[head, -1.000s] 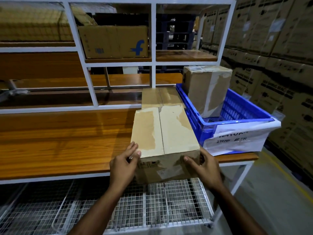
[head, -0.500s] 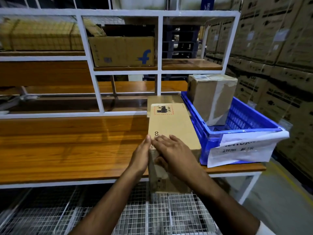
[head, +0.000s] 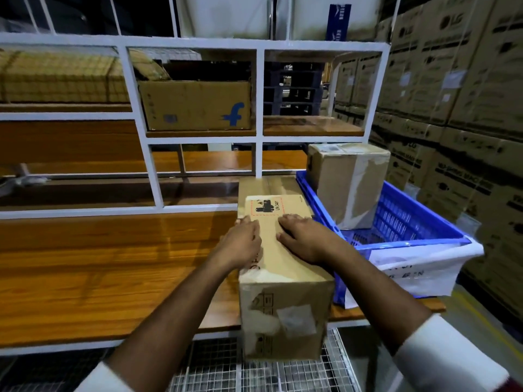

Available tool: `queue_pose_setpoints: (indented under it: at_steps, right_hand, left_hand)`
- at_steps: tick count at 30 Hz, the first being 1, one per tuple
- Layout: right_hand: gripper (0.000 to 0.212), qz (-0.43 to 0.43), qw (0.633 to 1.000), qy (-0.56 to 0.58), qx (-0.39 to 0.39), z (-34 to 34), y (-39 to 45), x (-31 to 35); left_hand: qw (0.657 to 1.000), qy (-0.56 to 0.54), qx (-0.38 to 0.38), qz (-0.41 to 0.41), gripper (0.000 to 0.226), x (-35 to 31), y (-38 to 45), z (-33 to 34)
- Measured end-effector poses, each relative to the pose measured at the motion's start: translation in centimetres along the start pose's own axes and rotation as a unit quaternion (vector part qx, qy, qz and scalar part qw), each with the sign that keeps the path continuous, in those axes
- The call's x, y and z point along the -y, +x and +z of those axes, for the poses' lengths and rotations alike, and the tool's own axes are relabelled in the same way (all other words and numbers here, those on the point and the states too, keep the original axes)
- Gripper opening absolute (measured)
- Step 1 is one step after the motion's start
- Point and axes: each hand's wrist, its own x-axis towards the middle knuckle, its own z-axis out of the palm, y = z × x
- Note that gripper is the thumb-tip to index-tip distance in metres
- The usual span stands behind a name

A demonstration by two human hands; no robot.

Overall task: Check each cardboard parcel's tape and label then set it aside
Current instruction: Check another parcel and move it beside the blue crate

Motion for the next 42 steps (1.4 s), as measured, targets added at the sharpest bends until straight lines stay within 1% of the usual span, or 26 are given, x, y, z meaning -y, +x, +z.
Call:
queue_pose_setpoints:
  at_steps: [3, 5, 8, 12, 14, 17, 21, 23, 26, 28, 32, 35, 37, 39, 42]
  right_hand:
    - [0.057, 0.000, 1.000, -0.022, 0.016, 0.3, 3.7, -1.1]
    - [0.057, -0.001, 0.999, -0.029, 0.016, 0.5, 5.9, -1.6]
    - [0.055, 0.002, 0.999, -0.030, 0.021, 0.4, 8.6, -2.0]
    - [0.055, -0.010, 0.999, -0.033, 0.010, 1.3, 10.0, -2.9]
    - [0.055, -0.016, 0.999, -0.035, 0.006, 1.7, 10.0, -3.2]
    - [0.053, -0.020, 0.999, -0.030, 0.008, 1.3, 9.8, -3.2]
    - [0.057, 0.018, 0.997, -0.069, 0.037, -0.3, 8.4, -4.1]
    - [0.059, 0.031, 0.997, -0.070, 0.034, -0.5, 7.5, -4.6]
    - [0.059, 0.025, 0.998, -0.049, 0.014, 0.1, 6.7, -4.5]
    - [0.060, 0.025, 0.998, -0.051, 0.008, 0.2, 6.6, -4.4]
    - [0.053, 0.008, 0.997, -0.077, 0.025, -1.0, 5.6, -3.6]
    - [0.046, -0.025, 0.996, -0.073, 0.037, -0.9, 4.8, -2.4]
    - [0.048, -0.029, 0.997, -0.065, 0.028, -0.4, 4.4, -1.9]
    - [0.050, -0.031, 0.997, -0.065, 0.018, 0.2, 3.9, -1.8]
    - [0.051, -0.031, 0.998, -0.050, 0.009, 0.4, 3.5, -2.0]
  left_hand:
    - [0.995, 0.093, 0.024, 0.001, 0.049, -0.1, 4.5, 0.4]
    - [0.990, 0.135, 0.014, 0.029, 0.048, -0.3, 6.9, 0.4]
    - [0.987, 0.139, 0.003, 0.081, 0.045, -0.6, 9.6, 0.0]
    - [0.984, 0.156, 0.007, 0.085, 0.048, 0.2, 10.9, 0.7]
    - [0.980, 0.172, 0.004, 0.096, 0.049, 0.3, 11.1, 1.0]
    - [0.982, 0.164, 0.006, 0.089, 0.049, 0.1, 10.8, 0.8]
    - [0.981, 0.179, 0.001, 0.071, 0.046, 0.0, 9.6, -0.2]
    - [0.986, 0.156, 0.010, 0.063, 0.048, 0.4, 8.6, -0.1]
    - [0.988, 0.132, 0.009, 0.074, 0.053, 1.2, 7.8, 0.4]
    - [0.986, 0.149, 0.005, 0.074, 0.054, 1.2, 8.1, 0.6]
    - [0.978, 0.192, 0.006, 0.083, 0.052, 0.3, 7.7, 0.4]
    - [0.978, 0.175, 0.031, 0.106, 0.051, 0.3, 6.6, 0.5]
    - [0.977, 0.176, 0.036, 0.114, 0.053, 0.2, 5.8, 0.9]
    - [0.974, 0.194, 0.021, 0.118, 0.053, 0.1, 5.4, 1.3]
    - [0.971, 0.208, 0.019, 0.115, 0.052, -0.3, 5.2, 1.3]
